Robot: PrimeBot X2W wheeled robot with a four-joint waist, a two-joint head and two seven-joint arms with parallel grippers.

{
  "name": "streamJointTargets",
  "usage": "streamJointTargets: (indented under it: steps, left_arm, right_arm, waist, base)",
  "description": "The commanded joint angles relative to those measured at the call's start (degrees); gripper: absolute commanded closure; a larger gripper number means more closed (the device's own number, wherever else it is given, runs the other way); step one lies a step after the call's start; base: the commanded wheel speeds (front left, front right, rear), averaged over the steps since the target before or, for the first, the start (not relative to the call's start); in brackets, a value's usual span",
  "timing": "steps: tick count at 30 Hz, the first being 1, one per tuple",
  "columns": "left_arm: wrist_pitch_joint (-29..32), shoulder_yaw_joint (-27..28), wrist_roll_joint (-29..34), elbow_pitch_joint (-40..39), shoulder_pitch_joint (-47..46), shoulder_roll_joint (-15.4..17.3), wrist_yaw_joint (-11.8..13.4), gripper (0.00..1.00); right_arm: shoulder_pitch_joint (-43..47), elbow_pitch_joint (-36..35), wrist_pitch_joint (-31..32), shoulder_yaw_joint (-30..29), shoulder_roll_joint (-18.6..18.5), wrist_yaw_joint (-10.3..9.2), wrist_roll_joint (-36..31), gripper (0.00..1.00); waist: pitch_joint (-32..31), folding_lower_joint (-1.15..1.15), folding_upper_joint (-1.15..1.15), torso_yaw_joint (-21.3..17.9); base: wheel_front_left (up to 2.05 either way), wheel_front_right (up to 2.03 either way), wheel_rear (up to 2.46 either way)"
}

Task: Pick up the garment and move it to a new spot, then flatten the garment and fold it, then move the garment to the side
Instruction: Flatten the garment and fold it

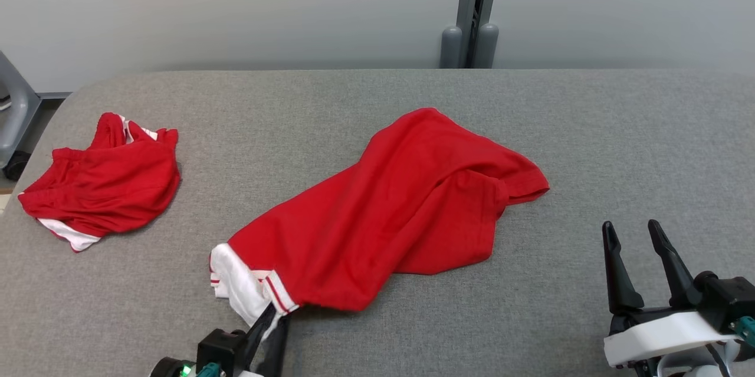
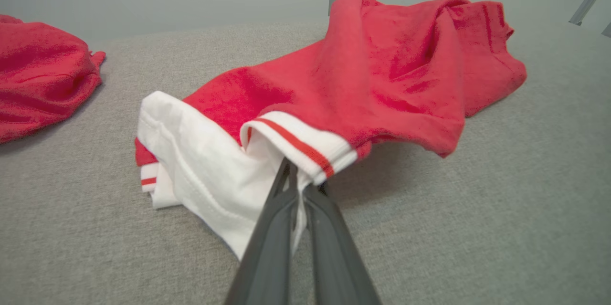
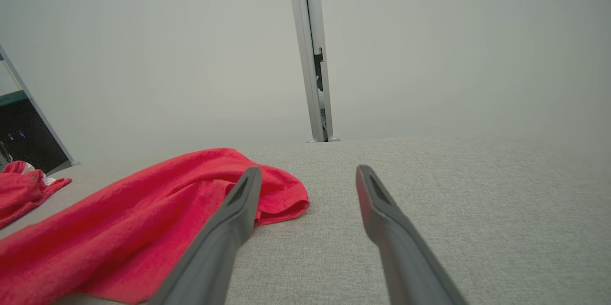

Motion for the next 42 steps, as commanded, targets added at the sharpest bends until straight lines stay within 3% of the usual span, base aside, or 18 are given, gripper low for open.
streamJointTargets:
  steps: [1,7,13,23,31,42]
  left_arm:
    - [-0.2,-0.1,-0.3,-0.1,0.1,0.1,-0.3,0.00]
    - [-1.1,0.4,-1.0,-4.7,0.8,-0.7,0.7,0.00]
    - [-1.2,2.7,-0.5,-12.4,1.2,0.8,1.5,0.00]
    - [-1.1,11.6,-1.4,-20.3,2.8,1.8,4.6,0.00]
    - [-1.1,16.2,-1.9,-20.4,5.6,1.5,5.1,0.00]
    - [-1.1,17.0,-0.6,-18.7,6.0,0.3,4.2,0.00]
  right_arm:
    - [0.4,0.2,-0.3,-0.3,-0.4,0.03,-0.3,0.00]
    - [1.5,0.1,-0.3,-0.8,-0.1,0.02,-0.5,0.00]
    - [1.7,0.1,-0.3,-0.7,0.2,0.03,-0.6,0.00]
    - [2.1,0.3,-0.3,0.0,0.1,0.02,-0.8,0.00]
    - [2.8,0.3,-0.3,0.2,-0.6,0.03,-0.8,0.00]
    - [2.7,1.7,-0.3,1.6,-1.4,0.03,-0.3,0.00]
  waist:
    - [-0.3,0.00,0.00,0.2]
    - [-1.4,0.00,0.00,1.5]
    - [-2.1,0.00,0.00,2.5]
    - [-3.2,0.00,0.00,1.0]
    - [-3.3,0.00,0.00,-0.7]
    - [-3.6,0.00,0.00,-0.3]
  base:
    - [0.00,0.00,0.00]
    - [0.00,0.00,0.00]
    - [0.00,0.00,0.00]
    - [0.00,0.00,0.00]
    - [0.00,0.00,0.00]
    - [0.00,0.00,0.00]
